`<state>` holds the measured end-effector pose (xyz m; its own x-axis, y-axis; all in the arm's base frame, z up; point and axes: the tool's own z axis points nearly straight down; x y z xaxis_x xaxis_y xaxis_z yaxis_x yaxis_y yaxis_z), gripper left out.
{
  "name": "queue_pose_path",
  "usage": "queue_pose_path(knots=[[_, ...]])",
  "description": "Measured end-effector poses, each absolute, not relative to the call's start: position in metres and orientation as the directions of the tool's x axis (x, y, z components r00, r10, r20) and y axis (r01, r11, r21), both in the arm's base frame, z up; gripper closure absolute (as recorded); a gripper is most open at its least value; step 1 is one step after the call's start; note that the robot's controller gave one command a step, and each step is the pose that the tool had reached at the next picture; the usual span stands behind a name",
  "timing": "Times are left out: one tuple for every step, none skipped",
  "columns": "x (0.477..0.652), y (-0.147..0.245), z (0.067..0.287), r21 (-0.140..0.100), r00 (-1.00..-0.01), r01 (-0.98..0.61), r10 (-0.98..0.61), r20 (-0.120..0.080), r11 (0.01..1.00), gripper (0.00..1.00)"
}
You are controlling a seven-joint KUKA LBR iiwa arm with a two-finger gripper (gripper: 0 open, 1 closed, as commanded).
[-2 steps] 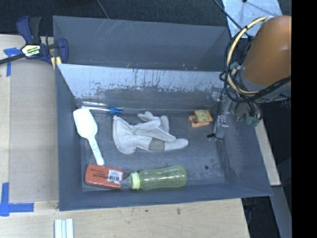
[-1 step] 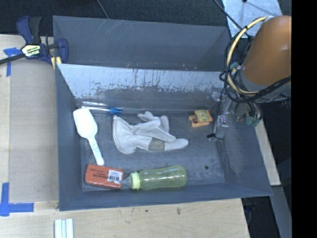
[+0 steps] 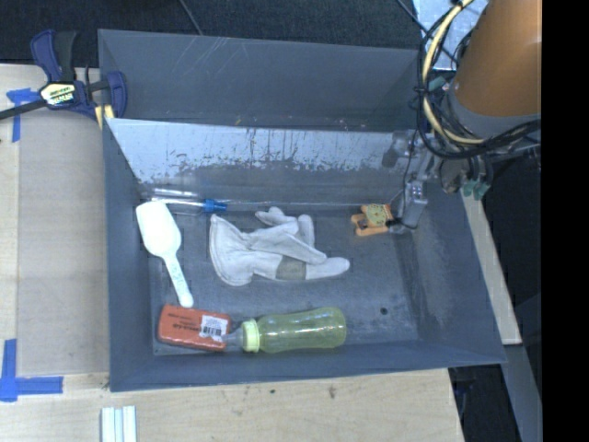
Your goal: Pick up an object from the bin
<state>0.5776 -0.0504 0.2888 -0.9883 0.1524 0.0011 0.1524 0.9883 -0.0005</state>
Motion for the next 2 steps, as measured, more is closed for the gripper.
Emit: queue_pose_path(knots=[[0.6191,0.0171,0.2284,0.001,-0.976,0.216,0.216,-0.003,0.976,1.00],[0.6194,0.0165,0.2290,0.000,-0.976,0.216,0.216,-0.005,0.976,0.00]])
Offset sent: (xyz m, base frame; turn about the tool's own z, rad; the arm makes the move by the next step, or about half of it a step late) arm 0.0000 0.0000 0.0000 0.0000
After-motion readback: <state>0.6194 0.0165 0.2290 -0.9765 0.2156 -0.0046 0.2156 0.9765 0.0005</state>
